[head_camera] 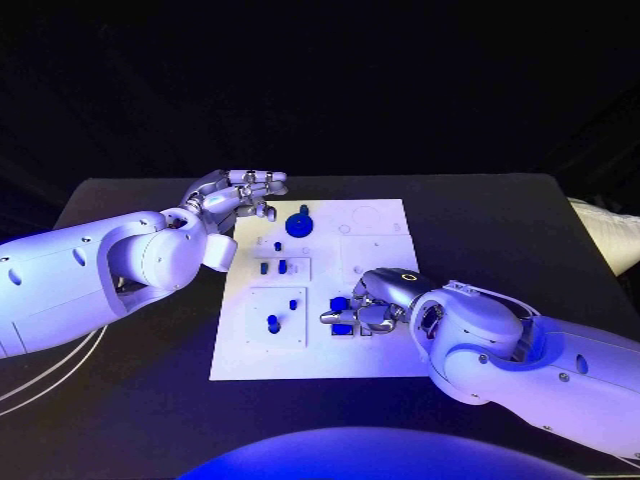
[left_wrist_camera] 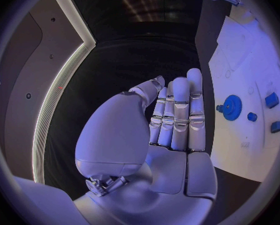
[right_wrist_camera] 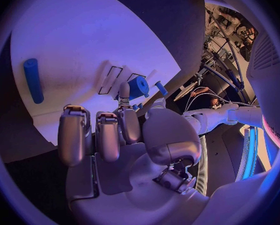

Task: Assemble the parts on the task board

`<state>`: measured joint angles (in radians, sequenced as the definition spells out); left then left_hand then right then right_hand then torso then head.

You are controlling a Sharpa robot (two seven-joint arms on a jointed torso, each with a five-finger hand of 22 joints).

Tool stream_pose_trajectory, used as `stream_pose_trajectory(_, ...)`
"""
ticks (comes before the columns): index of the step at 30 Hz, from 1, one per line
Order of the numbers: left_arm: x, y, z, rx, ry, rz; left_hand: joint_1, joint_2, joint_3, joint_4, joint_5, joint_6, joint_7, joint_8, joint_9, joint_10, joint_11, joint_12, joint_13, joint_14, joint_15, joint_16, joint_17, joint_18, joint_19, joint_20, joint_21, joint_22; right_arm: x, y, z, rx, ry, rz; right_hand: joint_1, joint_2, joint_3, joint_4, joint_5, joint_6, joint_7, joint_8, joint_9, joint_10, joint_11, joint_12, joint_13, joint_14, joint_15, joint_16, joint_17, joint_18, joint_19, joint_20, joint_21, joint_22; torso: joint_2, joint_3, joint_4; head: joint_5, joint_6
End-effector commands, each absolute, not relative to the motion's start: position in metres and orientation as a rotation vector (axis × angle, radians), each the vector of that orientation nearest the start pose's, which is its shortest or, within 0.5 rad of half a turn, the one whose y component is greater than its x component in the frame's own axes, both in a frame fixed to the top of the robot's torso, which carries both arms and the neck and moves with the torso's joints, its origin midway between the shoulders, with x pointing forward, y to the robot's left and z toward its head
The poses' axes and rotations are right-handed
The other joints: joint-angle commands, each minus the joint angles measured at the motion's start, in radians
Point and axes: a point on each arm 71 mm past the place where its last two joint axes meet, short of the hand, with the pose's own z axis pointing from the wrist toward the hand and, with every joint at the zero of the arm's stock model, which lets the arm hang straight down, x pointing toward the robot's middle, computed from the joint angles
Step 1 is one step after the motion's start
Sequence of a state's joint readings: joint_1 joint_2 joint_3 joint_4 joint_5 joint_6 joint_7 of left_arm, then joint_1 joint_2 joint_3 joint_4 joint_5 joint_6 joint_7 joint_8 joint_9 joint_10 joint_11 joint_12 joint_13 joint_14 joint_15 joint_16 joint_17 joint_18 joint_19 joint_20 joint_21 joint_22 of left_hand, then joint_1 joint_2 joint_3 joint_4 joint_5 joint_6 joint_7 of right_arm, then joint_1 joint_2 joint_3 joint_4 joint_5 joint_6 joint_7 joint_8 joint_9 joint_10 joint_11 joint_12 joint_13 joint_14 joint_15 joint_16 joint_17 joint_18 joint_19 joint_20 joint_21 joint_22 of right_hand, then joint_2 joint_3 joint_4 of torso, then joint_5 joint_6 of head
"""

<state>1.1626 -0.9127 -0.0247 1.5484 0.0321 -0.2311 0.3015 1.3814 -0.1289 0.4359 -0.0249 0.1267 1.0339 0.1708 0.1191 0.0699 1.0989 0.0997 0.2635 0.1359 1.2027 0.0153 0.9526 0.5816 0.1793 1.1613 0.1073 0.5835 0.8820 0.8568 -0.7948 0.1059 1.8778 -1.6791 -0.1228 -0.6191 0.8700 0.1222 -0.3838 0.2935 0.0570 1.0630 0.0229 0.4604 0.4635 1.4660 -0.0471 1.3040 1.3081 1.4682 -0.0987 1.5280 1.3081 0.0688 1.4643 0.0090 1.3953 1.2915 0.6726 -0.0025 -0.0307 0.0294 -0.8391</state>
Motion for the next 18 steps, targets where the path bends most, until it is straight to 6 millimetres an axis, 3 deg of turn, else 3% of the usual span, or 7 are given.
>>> stream_pose_trajectory(1,0.4770,0.2310,-0.1941,-1.221,1.525,-1.558,0.000,0.008,-0.006,0.002,0.002,-0.006,0.001,0.005,-0.002,-0.007,-0.001,0.008,0.001,-0.010,0.000,-0.004,-0.002,0.003,0.003,0.007,-0.006,-0.002,0.3631,-0.1101,-0.2440,-0.133,1.962,0.553,0.033,0.001,0.010,-0.012,0.015,-0.003,0.006,-0.007,0.004,0.008,0.005,-0.001,0.076,0.090,-0.007,0.005,0.204,-0.012,0.024,-0.008,0.004,0.002,0.001,0.0013,-0.0011,0.000,0.000)
stream_pose_trajectory(8,0.4768,0.2319,-0.1940,-1.221,1.525,-1.558,0.000,0.008,-0.006,0.002,0.002,-0.006,0.001,0.005,-0.002,-0.007,-0.001,0.008,0.001,-0.010,0.000,-0.004,-0.002,0.003,0.003,0.007,-0.006,-0.002,0.3596,-0.1170,-0.2430,-0.121,1.968,0.558,0.192,0.012,0.054,-0.062,0.091,-0.005,0.006,-0.010,0.014,0.008,0.005,-0.007,0.078,0.090,-0.007,0.003,0.201,-0.011,0.023,-0.009,0.002,0.000,0.001,0.0010,-0.0017,0.001,-0.002)
stream_pose_trajectory(13,0.4768,0.2319,-0.1940,-1.221,1.525,-1.559,0.000,0.008,-0.006,0.002,0.002,-0.006,0.001,0.005,-0.002,-0.007,-0.001,0.008,0.001,-0.010,0.000,-0.004,-0.002,0.003,0.003,0.007,-0.006,-0.002,0.3597,-0.1192,-0.2444,-0.119,1.977,0.553,0.275,0.029,0.087,-0.102,0.090,-0.007,0.006,-0.012,0.018,0.008,0.004,-0.010,0.079,0.090,-0.007,0.003,0.201,-0.011,0.023,-0.009,0.002,0.001,0.002,0.0013,-0.0012,0.002,-0.005)
stream_pose_trajectory(18,0.4769,0.2317,-0.1941,-1.220,1.526,-1.559,0.000,0.008,-0.006,0.002,0.002,-0.006,0.001,0.005,-0.002,-0.007,-0.001,0.008,0.001,-0.010,0.000,-0.004,-0.002,0.003,0.003,0.007,-0.006,-0.002,0.3614,-0.1192,-0.2467,-0.120,1.984,0.546,0.309,0.039,0.105,-0.121,0.081,-0.008,0.006,-0.014,0.021,0.008,0.004,-0.010,0.081,0.090,-0.007,0.003,0.201,-0.011,0.022,-0.009,0.001,0.001,0.001,0.0009,0.0015,0.001,-0.007)
